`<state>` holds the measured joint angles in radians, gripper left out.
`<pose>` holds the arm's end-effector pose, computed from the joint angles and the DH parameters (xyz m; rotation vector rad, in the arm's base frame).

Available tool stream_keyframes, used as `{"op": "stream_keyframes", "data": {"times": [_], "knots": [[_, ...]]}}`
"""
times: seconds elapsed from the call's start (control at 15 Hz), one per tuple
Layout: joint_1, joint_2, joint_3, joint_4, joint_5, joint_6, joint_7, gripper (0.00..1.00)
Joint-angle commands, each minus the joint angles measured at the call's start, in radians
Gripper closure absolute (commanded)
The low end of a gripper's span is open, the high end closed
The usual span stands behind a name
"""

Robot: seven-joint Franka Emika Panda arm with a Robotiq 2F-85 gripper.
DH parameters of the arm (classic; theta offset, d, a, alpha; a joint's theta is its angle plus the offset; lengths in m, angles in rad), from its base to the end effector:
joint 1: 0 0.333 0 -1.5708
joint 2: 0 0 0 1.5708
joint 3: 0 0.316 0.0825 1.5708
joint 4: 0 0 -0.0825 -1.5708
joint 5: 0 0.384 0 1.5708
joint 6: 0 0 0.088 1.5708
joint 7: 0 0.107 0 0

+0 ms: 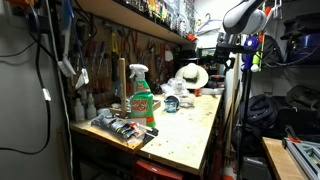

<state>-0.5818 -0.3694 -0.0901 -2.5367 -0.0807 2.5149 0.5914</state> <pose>0.3492 -0.2778 0.4387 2.5177 -1.7333 0.5336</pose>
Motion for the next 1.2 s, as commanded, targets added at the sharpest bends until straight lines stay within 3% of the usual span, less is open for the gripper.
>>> {"op": "stream_keyframes", "data": {"times": [0.0,0.4,0.73,1.13], "knots": [[0.024,0.014,-0.027,0.014,-0.015,-0.004,0.018,0.0],[0.026,0.028,-0.029,0.026,-0.016,-0.002,0.03,0.0],[0.005,0.175,-0.06,0.173,-0.023,0.012,0.16,0.0],[0.035,0.385,-0.156,0.334,-0.07,0.062,0.283,0.0]]}}
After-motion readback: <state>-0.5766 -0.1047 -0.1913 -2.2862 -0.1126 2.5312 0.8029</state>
